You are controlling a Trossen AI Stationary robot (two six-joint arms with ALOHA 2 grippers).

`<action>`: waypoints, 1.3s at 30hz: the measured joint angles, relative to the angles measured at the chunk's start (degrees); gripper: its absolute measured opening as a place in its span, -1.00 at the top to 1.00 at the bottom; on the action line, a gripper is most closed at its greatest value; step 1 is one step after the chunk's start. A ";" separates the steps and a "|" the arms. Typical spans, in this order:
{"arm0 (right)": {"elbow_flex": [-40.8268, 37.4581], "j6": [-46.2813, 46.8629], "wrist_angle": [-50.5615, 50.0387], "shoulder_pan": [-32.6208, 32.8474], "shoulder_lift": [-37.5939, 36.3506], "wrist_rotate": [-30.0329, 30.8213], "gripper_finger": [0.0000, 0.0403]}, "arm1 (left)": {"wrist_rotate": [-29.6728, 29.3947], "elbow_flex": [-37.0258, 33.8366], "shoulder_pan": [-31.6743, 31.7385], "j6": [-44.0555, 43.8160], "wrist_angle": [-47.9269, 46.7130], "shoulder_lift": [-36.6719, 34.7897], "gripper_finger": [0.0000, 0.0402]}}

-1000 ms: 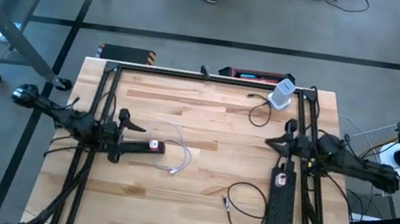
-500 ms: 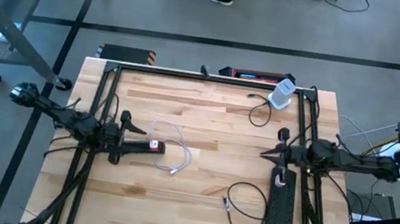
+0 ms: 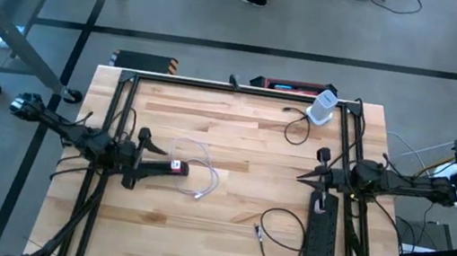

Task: Insert USB
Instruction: Return to Home Position

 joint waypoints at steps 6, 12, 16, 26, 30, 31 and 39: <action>-0.02 -0.55 0.03 -0.34 -1.76 0.51 0.91 | 9.70 -0.02 0.00 1.07 0.82 -0.90 -0.40; -0.04 -0.50 -0.05 -0.34 -2.17 0.89 0.91 | 14.31 -0.02 2.00 2.08 -0.33 -2.27 -0.32; -0.04 0.03 -0.07 -0.34 -1.71 0.91 0.91 | 15.79 -0.04 5.62 2.47 -0.69 -3.22 -0.28; -0.05 0.04 -0.10 -0.34 -1.65 1.01 0.91 | 18.65 -0.04 11.87 2.16 -4.25 -6.64 -0.31; -0.07 0.52 -0.12 -0.34 -0.79 1.28 0.91 | 20.76 -0.04 12.17 2.14 -5.35 -8.33 -0.34; -0.07 0.17 -0.12 -0.34 -0.76 1.28 0.91 | 20.70 -0.04 12.17 2.14 -5.68 -8.53 -0.34; -0.07 0.07 -0.10 -0.34 -0.46 1.28 0.91 | 19.24 0.00 12.15 2.14 -5.57 -7.83 -0.39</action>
